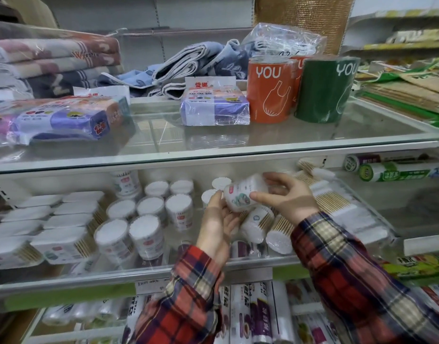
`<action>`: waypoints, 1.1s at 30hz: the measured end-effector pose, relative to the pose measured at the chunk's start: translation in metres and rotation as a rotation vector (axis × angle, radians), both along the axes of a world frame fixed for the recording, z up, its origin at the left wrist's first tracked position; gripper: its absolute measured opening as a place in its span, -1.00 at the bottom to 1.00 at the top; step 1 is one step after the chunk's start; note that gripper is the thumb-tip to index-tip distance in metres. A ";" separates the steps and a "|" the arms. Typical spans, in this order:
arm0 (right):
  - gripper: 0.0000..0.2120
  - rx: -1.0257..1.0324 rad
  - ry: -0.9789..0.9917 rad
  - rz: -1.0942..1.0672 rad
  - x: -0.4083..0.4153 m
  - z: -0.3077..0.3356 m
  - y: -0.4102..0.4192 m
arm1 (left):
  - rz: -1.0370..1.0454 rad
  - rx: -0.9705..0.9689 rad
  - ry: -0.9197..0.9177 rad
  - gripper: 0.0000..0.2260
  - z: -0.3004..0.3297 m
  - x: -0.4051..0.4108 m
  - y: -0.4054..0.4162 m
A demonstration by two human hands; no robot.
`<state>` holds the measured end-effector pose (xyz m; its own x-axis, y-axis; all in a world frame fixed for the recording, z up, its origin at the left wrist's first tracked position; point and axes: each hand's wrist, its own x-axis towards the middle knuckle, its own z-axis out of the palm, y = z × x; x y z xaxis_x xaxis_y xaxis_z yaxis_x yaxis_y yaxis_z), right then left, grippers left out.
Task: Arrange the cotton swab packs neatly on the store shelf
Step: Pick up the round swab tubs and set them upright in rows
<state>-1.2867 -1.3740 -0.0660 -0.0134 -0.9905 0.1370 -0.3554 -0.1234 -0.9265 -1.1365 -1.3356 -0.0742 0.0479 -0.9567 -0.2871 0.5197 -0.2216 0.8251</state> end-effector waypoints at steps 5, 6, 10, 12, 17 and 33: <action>-0.39 0.050 -0.036 0.041 0.020 -0.015 0.012 | 0.033 -0.018 -0.049 -0.65 -0.020 0.017 0.019; -0.42 0.038 -0.044 0.054 0.024 -0.017 0.013 | 0.041 -0.015 -0.039 -0.67 -0.021 0.019 0.022; -0.48 -0.018 -0.013 0.082 0.033 -0.016 0.016 | 0.046 -0.007 -0.053 -0.76 -0.025 0.025 0.033; -0.49 -0.037 -0.029 0.091 0.040 -0.013 0.019 | 0.034 -0.022 -0.077 -0.76 -0.026 0.028 0.039; -0.42 -0.056 -0.067 0.118 0.053 -0.024 0.026 | 0.075 -0.023 -0.060 -0.76 -0.033 0.039 0.047; -0.41 -0.207 -0.283 0.118 0.094 -0.054 0.066 | 0.077 -0.141 -0.079 -0.66 -0.030 0.073 0.060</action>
